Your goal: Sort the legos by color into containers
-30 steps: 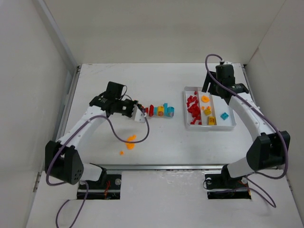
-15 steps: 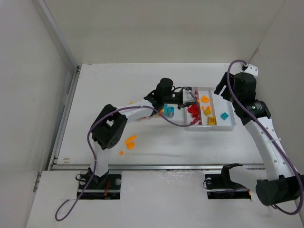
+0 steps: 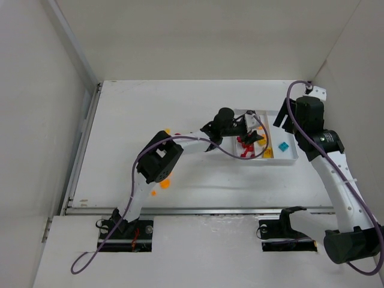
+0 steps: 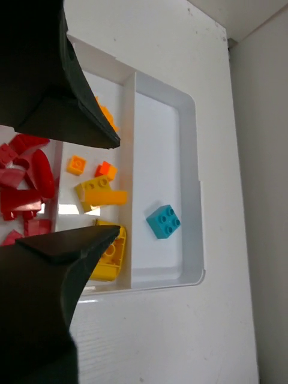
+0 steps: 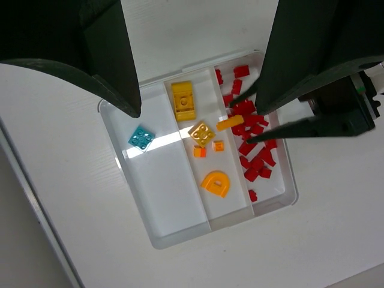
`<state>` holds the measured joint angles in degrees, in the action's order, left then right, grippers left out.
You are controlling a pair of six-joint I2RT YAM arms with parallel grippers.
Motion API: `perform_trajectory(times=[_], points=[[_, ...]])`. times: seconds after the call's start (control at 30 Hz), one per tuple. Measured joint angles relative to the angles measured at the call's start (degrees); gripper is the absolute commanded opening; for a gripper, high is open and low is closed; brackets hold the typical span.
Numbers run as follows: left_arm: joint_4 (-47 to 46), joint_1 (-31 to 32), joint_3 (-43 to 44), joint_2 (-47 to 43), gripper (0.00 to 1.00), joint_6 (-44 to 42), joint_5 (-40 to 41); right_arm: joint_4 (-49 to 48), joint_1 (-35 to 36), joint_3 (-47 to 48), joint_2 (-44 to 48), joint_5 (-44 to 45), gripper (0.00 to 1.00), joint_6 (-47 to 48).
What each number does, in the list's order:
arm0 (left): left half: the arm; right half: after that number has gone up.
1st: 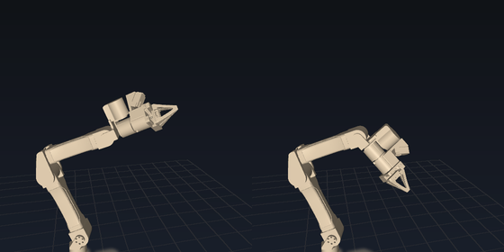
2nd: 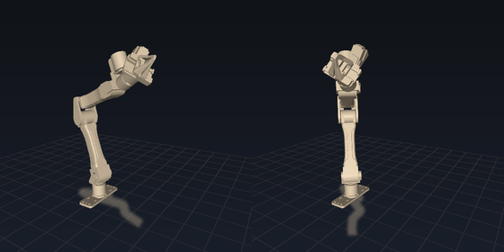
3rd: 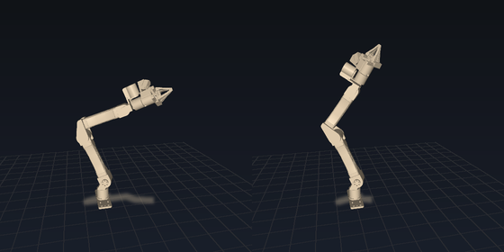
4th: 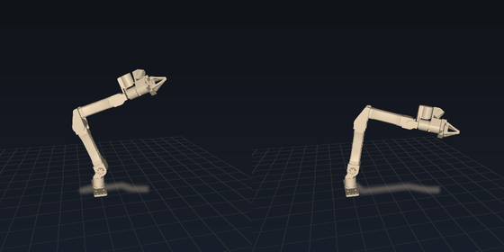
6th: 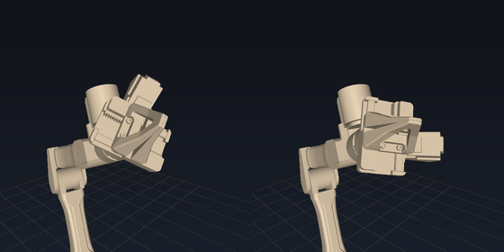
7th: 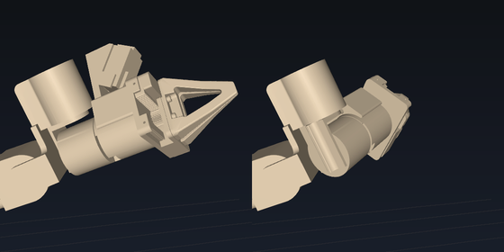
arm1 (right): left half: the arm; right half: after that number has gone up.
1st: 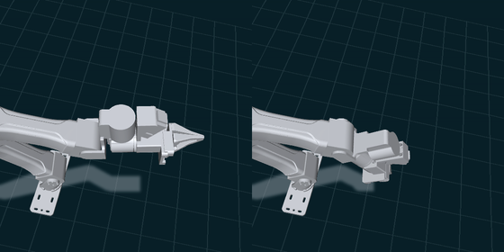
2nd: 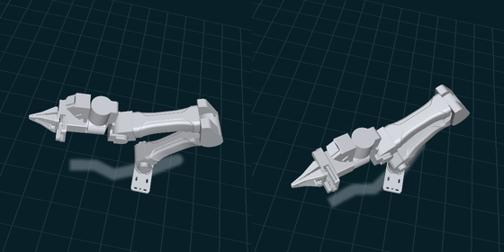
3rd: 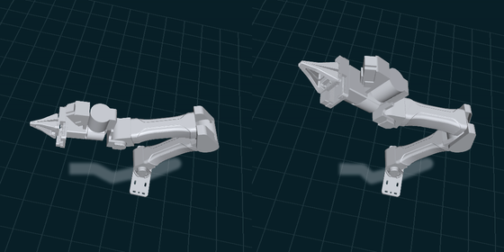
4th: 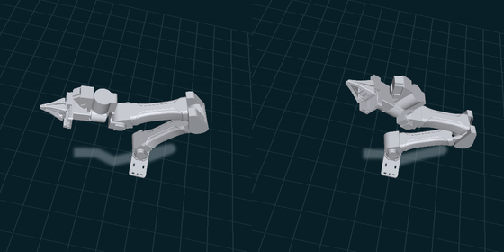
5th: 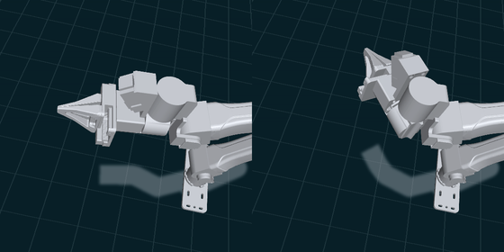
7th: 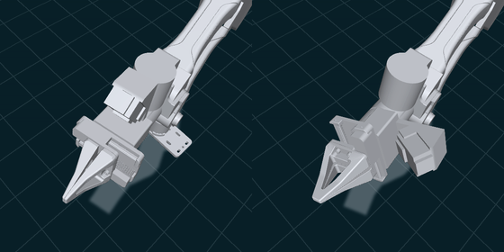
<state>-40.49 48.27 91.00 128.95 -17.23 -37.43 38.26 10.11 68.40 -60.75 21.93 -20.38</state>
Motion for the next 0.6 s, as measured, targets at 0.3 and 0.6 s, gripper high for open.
perform_trajectory(times=[0.3, 0.6], points=[[-0.31, 1.86, -3.3, -0.98, 0.99, -0.13, 3.93, 1.22, 0.0, 0.0, 1.16, 0.79, 0.82, 2.62], [16.28, -4.98, -20.52, -26.97, 0.85, -20.02, -1.25, 1.25, 0.68, -0.09, 3.56, -6.64, 0.84, 4.2]])
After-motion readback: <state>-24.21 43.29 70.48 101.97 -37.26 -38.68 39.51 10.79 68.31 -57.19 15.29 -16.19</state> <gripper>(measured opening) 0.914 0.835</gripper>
